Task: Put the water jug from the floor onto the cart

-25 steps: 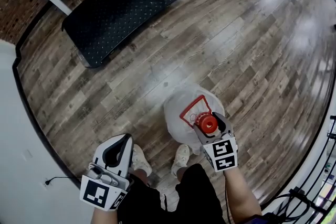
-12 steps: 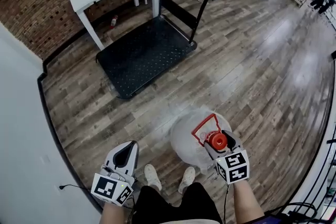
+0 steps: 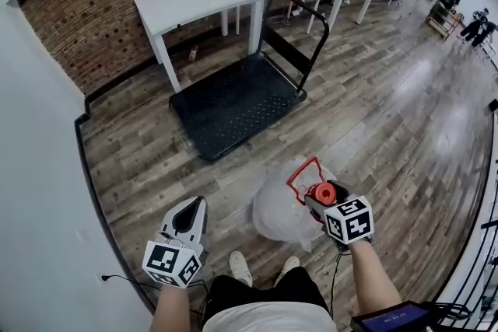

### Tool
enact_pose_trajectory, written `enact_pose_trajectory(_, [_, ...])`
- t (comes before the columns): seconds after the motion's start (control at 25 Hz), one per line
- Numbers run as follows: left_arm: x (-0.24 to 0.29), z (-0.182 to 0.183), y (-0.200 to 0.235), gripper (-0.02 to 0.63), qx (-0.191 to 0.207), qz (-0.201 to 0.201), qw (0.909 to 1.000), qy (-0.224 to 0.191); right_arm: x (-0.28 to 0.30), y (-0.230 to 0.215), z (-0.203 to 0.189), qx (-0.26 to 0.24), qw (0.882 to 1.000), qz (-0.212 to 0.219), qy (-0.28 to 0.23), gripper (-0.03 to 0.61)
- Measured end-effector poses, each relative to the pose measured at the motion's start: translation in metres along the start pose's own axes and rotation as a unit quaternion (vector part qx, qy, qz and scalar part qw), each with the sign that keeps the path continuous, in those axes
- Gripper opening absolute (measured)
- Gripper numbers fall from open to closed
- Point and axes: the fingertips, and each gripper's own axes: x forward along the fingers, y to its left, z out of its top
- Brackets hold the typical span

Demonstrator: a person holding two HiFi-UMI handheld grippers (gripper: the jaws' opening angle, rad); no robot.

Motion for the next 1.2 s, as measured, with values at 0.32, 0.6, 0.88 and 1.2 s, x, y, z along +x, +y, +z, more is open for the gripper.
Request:
enact_pose_trajectory(0.32, [0.003,0.009,0.036,-0.002,-0.010,0.008,0.9999,-0.009,0.037,0.034,0.042,-0.018,1.000,0.025,-0.006,0.314])
enact_pose_trajectory(0.6, [0.051,0.026,0.060,-0.002,0.003,0.032,0.9994,-0.010,0.078,0.036,0.082,-0.063,0.997,0.047,-0.013,0.314])
enact_pose_trajectory(0.88, [0.118,0.050,0.080,-0.002,-0.002,0.070,0.9974,-0.015,0.125,-0.004,0.133,-0.092,0.993,0.079,-0.016,0.314])
enact_pose_trajectory(1.2, [0.201,0.080,0.090,-0.002,-0.004,0.101,0.9945,-0.030,0.177,-0.068,0.199,-0.125,0.987,0.094,-0.025,0.314])
